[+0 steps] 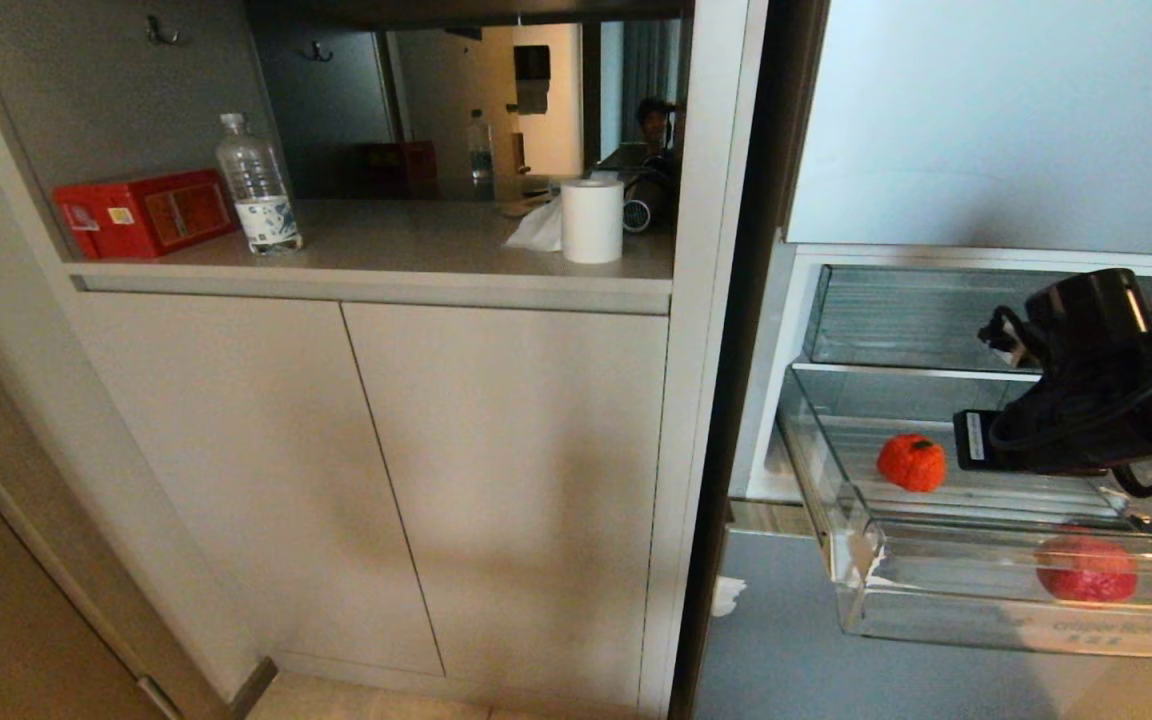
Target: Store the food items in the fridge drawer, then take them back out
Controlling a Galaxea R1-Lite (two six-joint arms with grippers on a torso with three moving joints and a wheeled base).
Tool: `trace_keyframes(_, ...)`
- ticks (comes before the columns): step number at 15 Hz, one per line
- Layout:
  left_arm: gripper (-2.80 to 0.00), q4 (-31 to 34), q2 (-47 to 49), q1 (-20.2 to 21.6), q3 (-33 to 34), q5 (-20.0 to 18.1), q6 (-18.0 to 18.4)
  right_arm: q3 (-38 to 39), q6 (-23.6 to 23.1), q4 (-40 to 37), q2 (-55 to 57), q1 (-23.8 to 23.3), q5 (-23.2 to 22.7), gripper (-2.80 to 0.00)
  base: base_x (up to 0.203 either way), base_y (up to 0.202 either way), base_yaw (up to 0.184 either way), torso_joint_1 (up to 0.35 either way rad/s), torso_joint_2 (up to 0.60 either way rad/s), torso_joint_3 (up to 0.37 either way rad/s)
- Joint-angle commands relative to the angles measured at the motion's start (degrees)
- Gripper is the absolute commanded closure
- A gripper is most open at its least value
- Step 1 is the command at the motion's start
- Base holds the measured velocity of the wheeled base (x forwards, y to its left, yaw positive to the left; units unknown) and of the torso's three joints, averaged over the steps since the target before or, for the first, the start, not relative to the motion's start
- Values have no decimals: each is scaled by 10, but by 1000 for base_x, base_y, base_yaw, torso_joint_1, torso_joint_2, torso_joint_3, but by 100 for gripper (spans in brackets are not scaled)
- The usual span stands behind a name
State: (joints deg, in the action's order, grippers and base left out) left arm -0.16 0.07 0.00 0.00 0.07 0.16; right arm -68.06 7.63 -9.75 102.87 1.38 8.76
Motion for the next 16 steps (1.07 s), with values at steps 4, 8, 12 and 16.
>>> trace_keyframes(4, 0, 0, 0, 0, 1, 0, -1, -45, 1, 27, 88, -7, 2, 0, 0, 0, 0, 0, 0, 0)
trace_keyframes(8, 0, 0, 0, 0, 1, 0, 0, -95, 1, 27, 129, -22, 2, -280, 0, 0, 0, 0, 0, 0)
trace_keyframes(12, 0, 0, 0, 0, 1, 0, 0, -121, -1, 27, 164, -32, 1, -280, 0, 0, 0, 0, 0, 0)
trace_keyframes(16, 0, 0, 0, 0, 1, 0, -1, -173, 0, 27, 209, -38, 0, -280, 0, 0, 0, 0, 0, 0)
